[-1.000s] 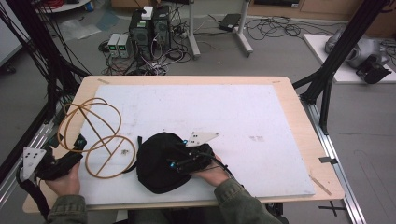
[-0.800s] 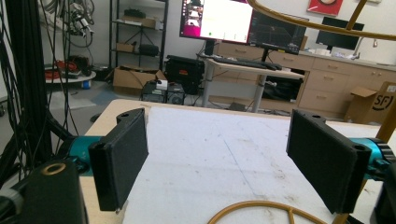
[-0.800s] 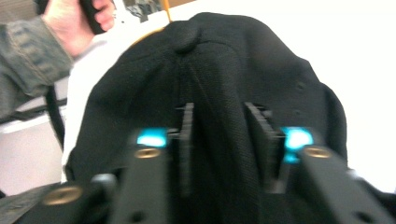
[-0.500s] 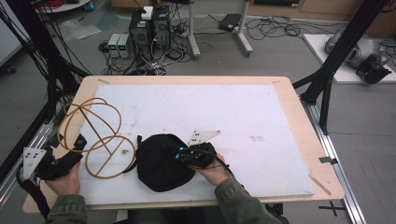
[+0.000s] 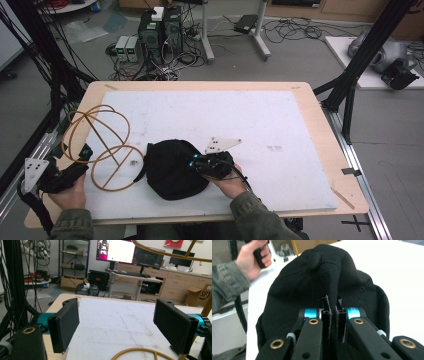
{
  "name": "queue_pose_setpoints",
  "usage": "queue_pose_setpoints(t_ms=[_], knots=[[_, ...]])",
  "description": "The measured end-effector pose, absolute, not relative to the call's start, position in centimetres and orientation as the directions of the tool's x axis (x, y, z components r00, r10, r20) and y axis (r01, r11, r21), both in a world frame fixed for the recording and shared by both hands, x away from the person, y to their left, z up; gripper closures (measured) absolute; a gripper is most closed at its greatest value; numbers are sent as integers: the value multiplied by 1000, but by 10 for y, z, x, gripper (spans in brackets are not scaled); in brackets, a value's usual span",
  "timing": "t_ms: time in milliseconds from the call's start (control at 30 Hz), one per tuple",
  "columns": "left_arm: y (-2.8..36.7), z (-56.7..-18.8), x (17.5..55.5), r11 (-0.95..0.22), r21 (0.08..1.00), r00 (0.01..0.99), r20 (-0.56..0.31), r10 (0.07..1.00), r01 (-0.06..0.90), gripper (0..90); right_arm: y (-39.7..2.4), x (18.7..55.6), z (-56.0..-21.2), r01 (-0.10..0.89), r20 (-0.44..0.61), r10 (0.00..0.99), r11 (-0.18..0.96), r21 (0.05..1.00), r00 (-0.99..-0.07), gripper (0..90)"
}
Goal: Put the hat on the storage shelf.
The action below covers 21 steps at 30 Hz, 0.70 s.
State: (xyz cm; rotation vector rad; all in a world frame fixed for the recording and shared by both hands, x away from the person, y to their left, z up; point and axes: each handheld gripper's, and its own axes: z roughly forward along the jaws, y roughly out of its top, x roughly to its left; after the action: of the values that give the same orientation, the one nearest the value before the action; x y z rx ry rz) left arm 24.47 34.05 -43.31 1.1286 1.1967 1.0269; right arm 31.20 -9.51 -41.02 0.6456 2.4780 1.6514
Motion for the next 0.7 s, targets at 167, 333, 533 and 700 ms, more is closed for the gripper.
queue_pose_setpoints(t_ms=[167, 333, 533, 700], knots=[[340, -433, 245, 157, 988, 102, -156, 983, -5, 209, -102, 310, -402, 281, 161, 404, 258, 924, -901, 879], [340, -433, 244, 158, 987, 101, -157, 982, -7, 209, -110, 308, -391, 258, 170, 414, 167, 951, -894, 878], [341, -433, 244, 162, 987, 98, -161, 982, -8, 209, -122, 309, -377, 227, 186, 414, 51, 973, -891, 878], [341, -433, 244, 164, 986, 101, -162, 982, -8, 209, -132, 312, -365, 206, 209, 405, -51, 977, -890, 879]])
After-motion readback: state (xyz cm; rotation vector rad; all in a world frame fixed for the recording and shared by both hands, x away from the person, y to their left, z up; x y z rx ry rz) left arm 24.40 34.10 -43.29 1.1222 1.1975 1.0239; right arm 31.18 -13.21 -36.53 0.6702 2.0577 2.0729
